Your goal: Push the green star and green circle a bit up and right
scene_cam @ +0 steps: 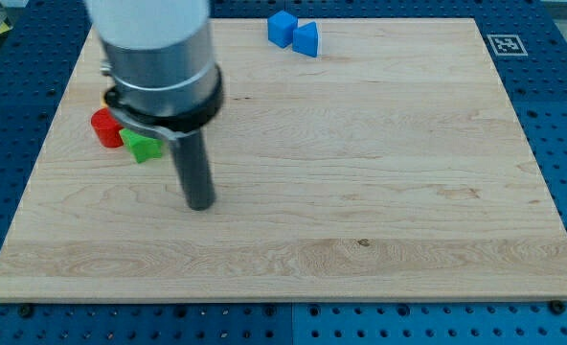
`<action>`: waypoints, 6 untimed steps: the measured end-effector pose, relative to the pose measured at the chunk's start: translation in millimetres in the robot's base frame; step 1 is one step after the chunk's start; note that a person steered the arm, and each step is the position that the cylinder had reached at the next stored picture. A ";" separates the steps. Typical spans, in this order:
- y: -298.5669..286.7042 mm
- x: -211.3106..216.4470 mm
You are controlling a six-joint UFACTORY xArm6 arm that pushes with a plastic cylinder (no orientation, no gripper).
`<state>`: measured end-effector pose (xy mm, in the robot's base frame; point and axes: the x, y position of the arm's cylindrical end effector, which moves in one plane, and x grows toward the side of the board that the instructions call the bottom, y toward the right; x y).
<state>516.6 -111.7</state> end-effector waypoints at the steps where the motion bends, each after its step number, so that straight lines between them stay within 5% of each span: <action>1: -61.0 -30.6; 4: -112.3 -36.8; 6: -112.5 -81.2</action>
<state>435.4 -224.3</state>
